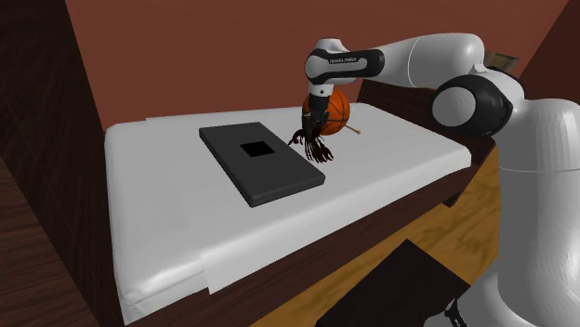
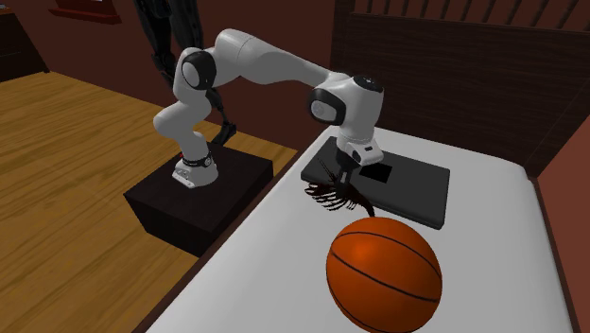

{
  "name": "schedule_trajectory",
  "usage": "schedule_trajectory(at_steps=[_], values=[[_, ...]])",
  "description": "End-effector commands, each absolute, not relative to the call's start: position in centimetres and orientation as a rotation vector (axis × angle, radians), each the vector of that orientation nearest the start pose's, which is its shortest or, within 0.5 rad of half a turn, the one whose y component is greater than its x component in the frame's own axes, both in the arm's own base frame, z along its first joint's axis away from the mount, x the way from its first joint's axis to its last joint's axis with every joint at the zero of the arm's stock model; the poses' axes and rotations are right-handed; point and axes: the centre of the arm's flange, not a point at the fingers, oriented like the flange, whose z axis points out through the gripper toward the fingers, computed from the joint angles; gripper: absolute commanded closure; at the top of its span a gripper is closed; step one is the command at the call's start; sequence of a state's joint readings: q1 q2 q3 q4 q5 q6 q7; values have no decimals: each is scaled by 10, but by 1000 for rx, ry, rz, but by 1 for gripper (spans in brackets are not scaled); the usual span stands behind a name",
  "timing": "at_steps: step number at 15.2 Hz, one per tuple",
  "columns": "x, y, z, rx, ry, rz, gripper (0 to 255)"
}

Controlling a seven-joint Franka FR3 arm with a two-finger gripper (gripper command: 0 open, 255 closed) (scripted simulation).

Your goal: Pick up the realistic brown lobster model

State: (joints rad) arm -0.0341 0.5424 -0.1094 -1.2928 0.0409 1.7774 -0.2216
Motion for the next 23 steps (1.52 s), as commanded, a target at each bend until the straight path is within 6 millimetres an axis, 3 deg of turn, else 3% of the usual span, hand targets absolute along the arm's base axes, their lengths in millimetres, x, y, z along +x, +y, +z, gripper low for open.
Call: schedule_trajectory(at_steps=[1, 7, 23], values=[[703, -81, 430, -3145, -130, 90, 255], [702, -82, 430, -3145, -130, 90, 255], [702, -82, 510, -3145, -130, 90, 255]])
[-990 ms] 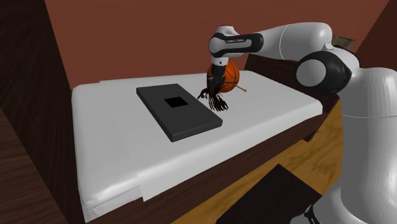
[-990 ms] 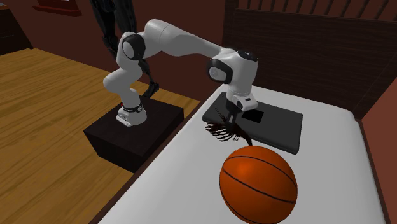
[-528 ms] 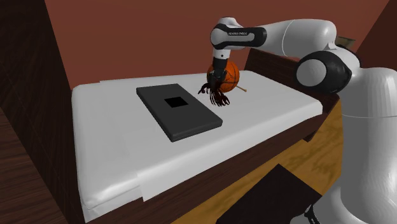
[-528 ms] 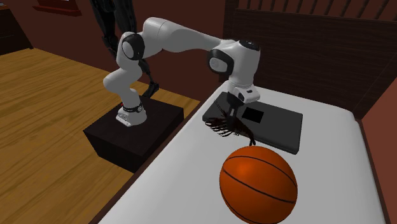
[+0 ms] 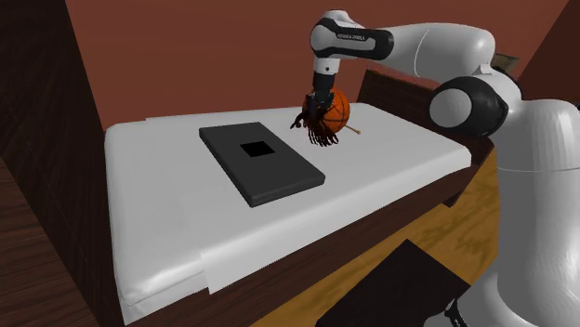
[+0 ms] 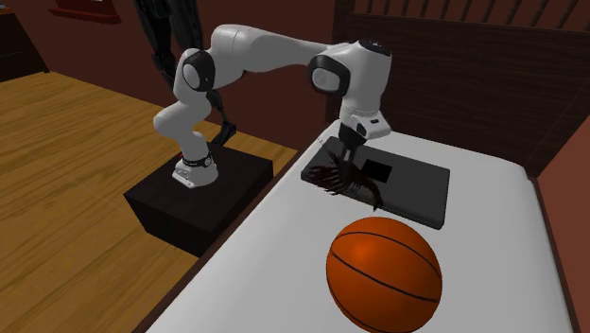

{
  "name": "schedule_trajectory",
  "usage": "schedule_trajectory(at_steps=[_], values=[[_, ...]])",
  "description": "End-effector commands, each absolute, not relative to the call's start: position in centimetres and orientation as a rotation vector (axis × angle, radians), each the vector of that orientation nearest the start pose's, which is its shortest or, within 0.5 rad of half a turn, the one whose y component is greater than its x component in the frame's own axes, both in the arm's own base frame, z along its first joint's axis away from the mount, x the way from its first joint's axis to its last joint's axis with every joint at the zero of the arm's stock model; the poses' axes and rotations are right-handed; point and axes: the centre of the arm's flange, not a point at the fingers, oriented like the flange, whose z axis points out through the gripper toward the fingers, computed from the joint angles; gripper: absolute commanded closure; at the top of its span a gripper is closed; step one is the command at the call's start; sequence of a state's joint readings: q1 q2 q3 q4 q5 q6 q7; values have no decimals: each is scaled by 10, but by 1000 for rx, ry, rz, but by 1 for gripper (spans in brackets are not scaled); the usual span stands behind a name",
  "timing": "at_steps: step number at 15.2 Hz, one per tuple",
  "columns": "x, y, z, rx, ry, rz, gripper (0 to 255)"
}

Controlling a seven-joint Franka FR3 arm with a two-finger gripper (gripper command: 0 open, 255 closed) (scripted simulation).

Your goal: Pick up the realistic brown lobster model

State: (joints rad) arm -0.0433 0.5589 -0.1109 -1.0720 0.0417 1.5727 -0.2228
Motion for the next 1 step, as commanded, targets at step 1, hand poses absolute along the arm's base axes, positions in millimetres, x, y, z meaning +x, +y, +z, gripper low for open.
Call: schedule_trajectory(at_steps=[1], values=[[702, -82, 510, -3145, -130, 90, 255]])
